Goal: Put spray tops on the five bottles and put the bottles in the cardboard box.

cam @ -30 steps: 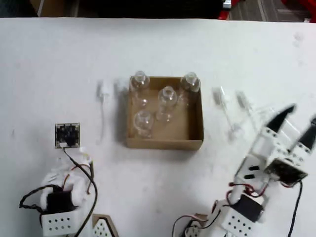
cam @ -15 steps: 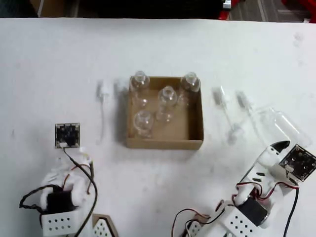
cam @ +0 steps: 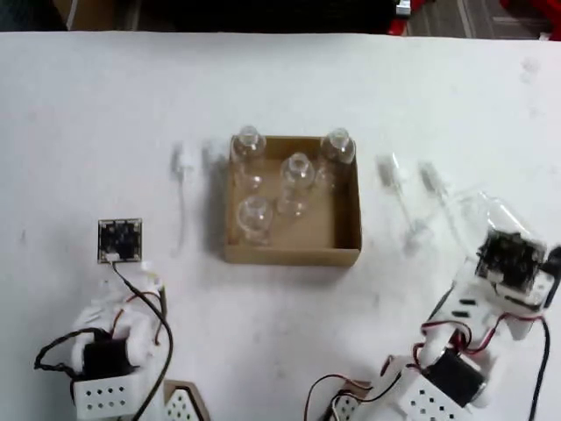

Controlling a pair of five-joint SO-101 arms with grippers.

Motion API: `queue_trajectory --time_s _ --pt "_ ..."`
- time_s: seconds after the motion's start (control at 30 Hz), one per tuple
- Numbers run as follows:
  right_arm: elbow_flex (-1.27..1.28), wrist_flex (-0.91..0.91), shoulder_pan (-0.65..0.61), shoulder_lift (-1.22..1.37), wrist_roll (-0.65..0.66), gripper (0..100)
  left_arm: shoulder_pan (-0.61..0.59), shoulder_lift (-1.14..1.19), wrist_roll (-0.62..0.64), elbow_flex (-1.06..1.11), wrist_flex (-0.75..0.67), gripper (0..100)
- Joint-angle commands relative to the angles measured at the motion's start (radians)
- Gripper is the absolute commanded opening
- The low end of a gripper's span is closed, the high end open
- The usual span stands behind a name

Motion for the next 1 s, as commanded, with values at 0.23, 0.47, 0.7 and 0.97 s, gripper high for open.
queue_trajectory --time_s 0.23,0.47,0.7,0.97 --pt "-0.865 0.209 -0.053 1.092 0.373 15.6 0.008 -0.01 -0.012 -0.002 -0.008 2" --pt "-1.659 0.788 -0.128 1.799 0.629 15.9 0.008 -0.01 -0.012 -0.002 -0.008 2" --pt "-2.314 1.061 -0.183 2.299 0.735 15.9 0.007 -0.01 -0.012 -0.002 -0.008 2" --pt "-2.383 1.061 -0.179 2.453 0.841 15.9 0.007 -0.01 -0.012 -0.002 -0.008 2"
